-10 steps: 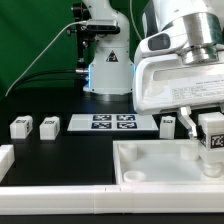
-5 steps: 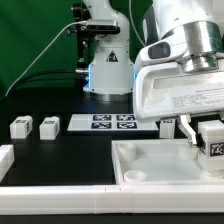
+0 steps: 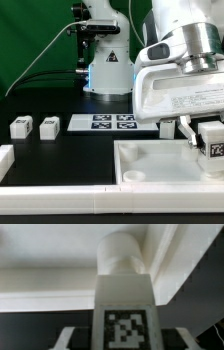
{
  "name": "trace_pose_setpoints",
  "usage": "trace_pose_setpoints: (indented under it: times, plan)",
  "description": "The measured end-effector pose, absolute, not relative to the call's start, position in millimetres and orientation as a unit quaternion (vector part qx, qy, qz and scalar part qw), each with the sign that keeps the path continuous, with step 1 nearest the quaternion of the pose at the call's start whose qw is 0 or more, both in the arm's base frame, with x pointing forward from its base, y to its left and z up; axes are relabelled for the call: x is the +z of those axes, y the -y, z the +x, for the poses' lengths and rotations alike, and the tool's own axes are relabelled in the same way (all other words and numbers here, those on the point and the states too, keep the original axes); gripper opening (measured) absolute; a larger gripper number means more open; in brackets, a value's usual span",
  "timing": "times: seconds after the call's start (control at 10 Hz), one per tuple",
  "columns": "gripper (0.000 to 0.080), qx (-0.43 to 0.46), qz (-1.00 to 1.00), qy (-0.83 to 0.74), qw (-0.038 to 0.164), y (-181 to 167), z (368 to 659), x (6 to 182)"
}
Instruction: Assemble one leg
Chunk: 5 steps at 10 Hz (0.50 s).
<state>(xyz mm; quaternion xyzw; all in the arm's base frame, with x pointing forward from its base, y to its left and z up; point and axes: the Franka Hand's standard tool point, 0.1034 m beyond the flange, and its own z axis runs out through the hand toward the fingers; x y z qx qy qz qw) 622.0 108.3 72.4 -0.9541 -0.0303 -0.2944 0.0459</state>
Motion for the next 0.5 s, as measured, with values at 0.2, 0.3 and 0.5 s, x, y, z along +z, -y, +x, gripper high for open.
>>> trace_pose_setpoints:
  times: [0.2,0.3,0.5]
  plan:
    - [0.0293,-0.292,-0.955,0.03,0.046,-107.4,622.7,74.4]
    - [0.0293,-0.293,-0.955,0.03,0.046,-106.7,623.5,76.1]
    - [0.0541,-0.293,-0.955,0.029,0.045,-103.3,624.9,77.7]
